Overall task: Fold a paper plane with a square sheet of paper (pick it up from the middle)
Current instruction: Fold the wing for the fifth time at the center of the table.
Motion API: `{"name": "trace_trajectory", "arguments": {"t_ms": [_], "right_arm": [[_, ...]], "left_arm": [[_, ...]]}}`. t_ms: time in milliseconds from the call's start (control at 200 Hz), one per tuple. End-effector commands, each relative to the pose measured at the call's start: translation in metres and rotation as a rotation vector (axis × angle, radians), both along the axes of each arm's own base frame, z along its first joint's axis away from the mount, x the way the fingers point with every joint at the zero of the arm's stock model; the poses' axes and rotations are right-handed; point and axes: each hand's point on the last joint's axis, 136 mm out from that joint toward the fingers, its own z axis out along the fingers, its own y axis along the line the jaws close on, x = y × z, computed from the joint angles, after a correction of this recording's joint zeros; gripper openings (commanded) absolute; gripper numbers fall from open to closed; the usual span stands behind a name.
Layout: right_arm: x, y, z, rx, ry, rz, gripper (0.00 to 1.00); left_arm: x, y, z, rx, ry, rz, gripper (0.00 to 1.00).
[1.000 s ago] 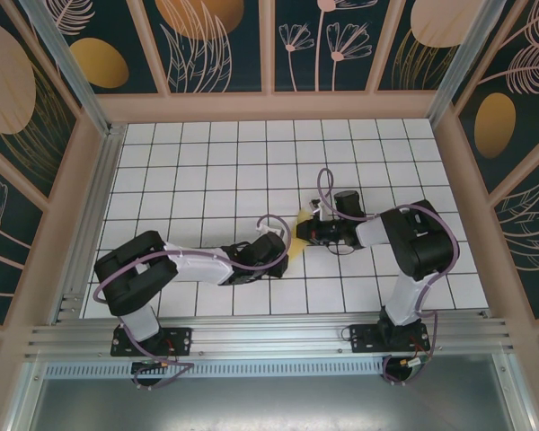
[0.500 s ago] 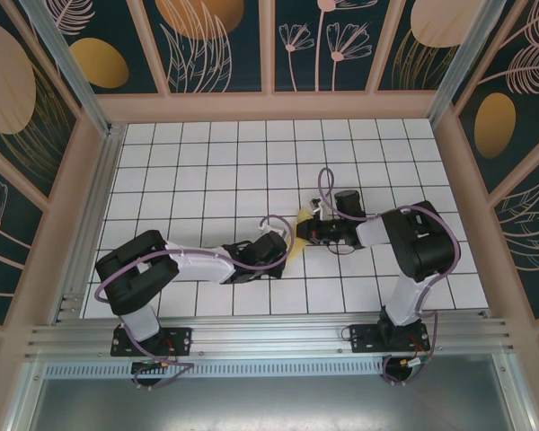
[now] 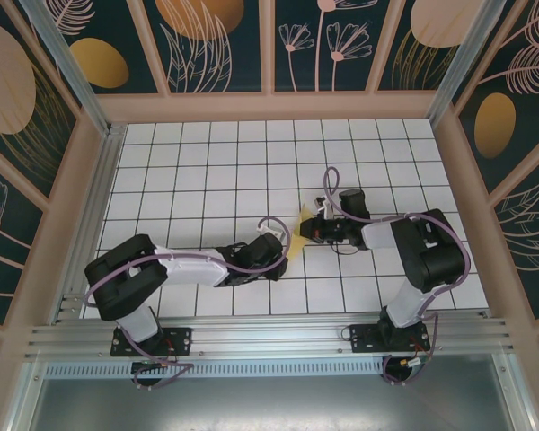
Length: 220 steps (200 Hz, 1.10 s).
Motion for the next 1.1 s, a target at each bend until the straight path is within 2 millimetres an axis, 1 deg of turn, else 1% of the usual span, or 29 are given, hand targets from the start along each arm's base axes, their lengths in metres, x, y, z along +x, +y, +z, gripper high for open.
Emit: {"name": "trace_trajectory", "arguments": {"t_ms": [0,50,145,245,265,275,290,375,580,711,781,886,981,1031,1036,1051,1096], "right_arm": [[0.002,-0.001,0.011,0.027,-0.038,-0.01,0.01],[0.002,0.0,0.012,0.033,-0.038,-0.009,0.01],[0.003,0.0,0.013,0.037,-0.034,-0.007,0.01],[0.002,0.0,0.013,0.039,-0.034,-0.004,0.01],[0.002,0.001,0.013,0.039,-0.035,-0.003,0.01],[0.002,0.001,0.013,0.039,-0.034,-0.003,0.01],[0.002,0.0,0.013,0.039,-0.034,-0.004,0.01],[0.001,0.001,0.013,0.042,-0.033,-0.003,0.01],[0.002,0.0,0.013,0.041,-0.033,-0.003,0.01],[0.003,-0.001,0.015,0.041,-0.036,-0.005,0.01],[0.004,-0.001,0.016,0.042,-0.038,-0.003,0.01],[0.004,-0.001,0.015,0.036,-0.035,-0.001,0.01],[0.002,-0.001,0.015,0.034,-0.032,0.004,0.02],[0.0,-0.002,0.014,0.029,-0.028,0.004,0.02],[0.0,-0.002,0.014,0.029,-0.028,0.004,0.02],[0.0,-0.002,0.015,0.03,-0.028,0.005,0.02],[-0.001,-0.002,0.016,0.031,-0.031,0.007,0.02]], "left_arm": [[-0.004,-0.012,0.014,-0.156,0.038,0.057,0.36],[-0.003,-0.014,0.012,-0.179,0.053,0.073,0.36],[-0.005,-0.024,0.01,-0.197,0.077,0.047,0.35],[-0.005,-0.029,0.003,-0.17,0.1,0.039,0.3],[-0.005,-0.029,0.003,-0.166,0.101,0.042,0.29],[-0.005,-0.027,-0.006,-0.143,0.113,0.046,0.29],[-0.006,-0.026,-0.01,-0.132,0.119,0.049,0.28],[-0.006,-0.023,-0.018,-0.102,0.129,0.053,0.25],[-0.001,-0.019,-0.024,-0.045,0.112,0.064,0.14],[0.0,-0.01,-0.026,0.015,0.092,0.06,0.1],[0.0,-0.008,-0.023,0.032,0.079,0.041,0.1],[0.0,0.001,-0.022,0.082,0.049,0.013,0.11],[0.0,0.007,-0.019,0.12,0.018,-0.012,0.15],[0.0,0.01,-0.02,0.141,0.01,-0.023,0.17],[0.0,0.01,-0.02,0.142,0.008,-0.024,0.18],[0.002,0.008,-0.011,0.122,-0.006,-0.024,0.19],[0.002,0.005,-0.004,0.101,-0.018,-0.03,0.23]]}}
